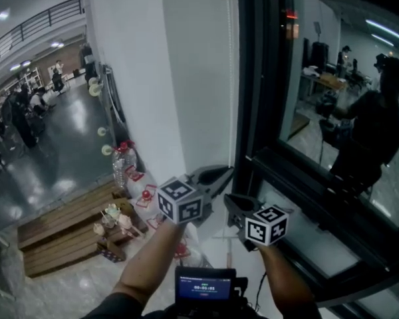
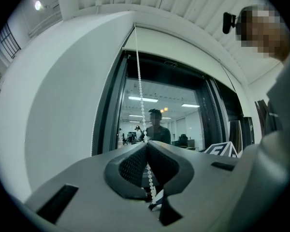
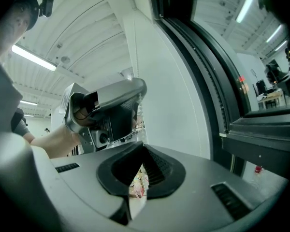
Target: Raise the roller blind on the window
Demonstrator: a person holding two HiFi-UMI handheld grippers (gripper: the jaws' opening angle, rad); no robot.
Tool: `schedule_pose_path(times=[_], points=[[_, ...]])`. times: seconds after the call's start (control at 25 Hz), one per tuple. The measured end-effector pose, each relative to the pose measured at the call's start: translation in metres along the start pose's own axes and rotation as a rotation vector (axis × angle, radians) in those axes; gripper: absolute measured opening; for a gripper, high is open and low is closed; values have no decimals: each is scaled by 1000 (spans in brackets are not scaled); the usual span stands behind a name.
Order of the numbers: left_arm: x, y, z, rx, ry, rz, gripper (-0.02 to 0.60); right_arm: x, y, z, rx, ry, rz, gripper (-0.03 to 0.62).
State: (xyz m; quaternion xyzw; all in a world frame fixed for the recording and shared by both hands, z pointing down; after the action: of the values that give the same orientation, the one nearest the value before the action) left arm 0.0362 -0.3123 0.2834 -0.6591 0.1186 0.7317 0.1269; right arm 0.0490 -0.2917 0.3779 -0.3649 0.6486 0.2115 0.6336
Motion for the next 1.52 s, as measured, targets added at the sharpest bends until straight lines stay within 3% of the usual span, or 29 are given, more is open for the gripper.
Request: schedule_pose_path(times=[0.68,1.2,1.36,1.52], points=[[-55,-3,6,12,76,33,6,-54,-9,-1,-32,89,-62,8],[-66,-7,9,3,73,50,6,-66,-7,1,-29,120,-68,8],[-72,-11,10,-8,71,73,6,-72,-4,8,-33,168,-24,12],[-71,-14,9,-17,65,83,6,-64,-6,27,-65,179,36,67]])
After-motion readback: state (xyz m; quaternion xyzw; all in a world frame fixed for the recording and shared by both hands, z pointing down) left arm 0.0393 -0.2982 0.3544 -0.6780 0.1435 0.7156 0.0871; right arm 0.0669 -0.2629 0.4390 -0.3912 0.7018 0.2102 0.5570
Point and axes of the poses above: the fingertips, and each gripper's own axes: z backward along the fingers, y to its left, x out of its top, the point moved 2 cm from there along z, backward along the fingers, and after that the axes turned 3 degrees about -x, right-handed, at the moved point
